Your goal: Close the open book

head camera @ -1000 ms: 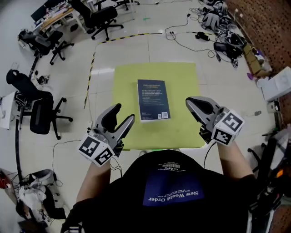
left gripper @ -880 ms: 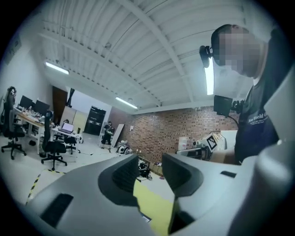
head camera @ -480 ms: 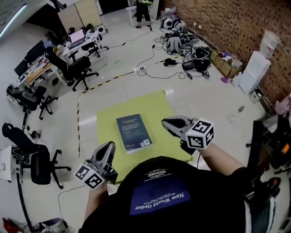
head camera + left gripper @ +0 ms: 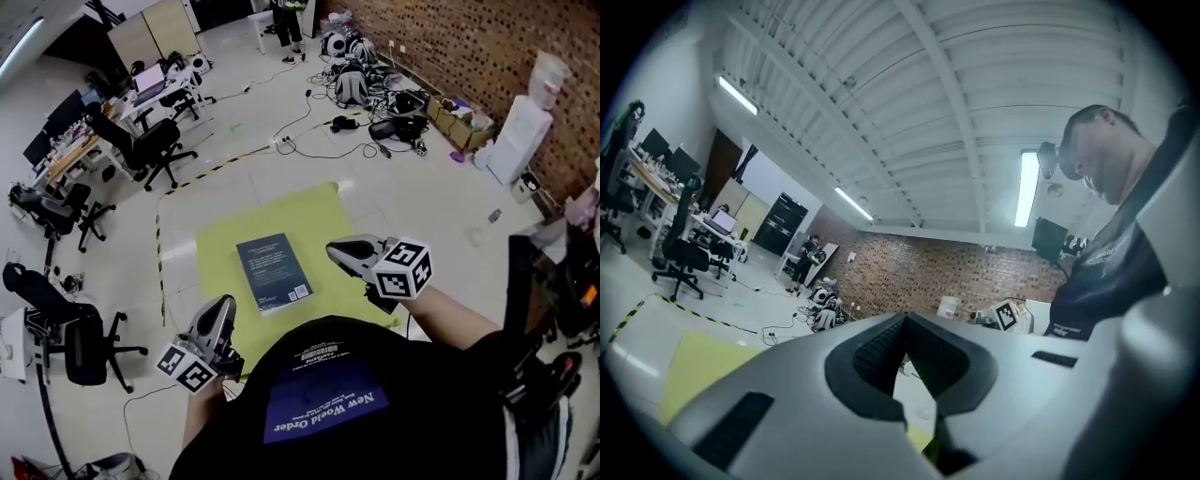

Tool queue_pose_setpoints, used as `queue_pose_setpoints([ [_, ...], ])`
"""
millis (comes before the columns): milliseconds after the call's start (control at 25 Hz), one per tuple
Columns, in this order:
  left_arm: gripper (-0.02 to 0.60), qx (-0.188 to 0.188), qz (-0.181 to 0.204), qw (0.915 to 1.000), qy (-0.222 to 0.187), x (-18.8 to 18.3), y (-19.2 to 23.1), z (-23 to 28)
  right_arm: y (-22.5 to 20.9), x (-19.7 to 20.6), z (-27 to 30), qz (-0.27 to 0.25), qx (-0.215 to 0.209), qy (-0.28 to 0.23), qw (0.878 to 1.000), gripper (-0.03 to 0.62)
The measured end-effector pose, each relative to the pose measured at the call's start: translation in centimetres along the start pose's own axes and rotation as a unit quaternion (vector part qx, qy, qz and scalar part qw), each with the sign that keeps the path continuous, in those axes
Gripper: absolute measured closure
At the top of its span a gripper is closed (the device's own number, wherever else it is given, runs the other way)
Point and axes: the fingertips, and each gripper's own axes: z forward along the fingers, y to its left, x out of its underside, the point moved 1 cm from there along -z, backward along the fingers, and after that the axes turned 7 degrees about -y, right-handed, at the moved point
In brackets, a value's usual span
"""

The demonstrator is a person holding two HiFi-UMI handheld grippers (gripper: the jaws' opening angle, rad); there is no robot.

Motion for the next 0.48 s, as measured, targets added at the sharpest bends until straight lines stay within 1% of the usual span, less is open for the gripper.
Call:
queue_pose_setpoints([
  [200, 0.575, -0.001, -0.003, 1.0000, 0.000, 0.17, 0.19, 0.05, 0.60, 0.05, 0.71, -0.014, -0.018, 0.006, 1.000, 0.611],
  [480, 0.575, 0.001, -0.002, 1.0000, 0.003, 0.17, 0.34, 0.46, 0.31, -0.18, 0.87, -0.017, -0.022, 0.007, 1.000, 0.611],
])
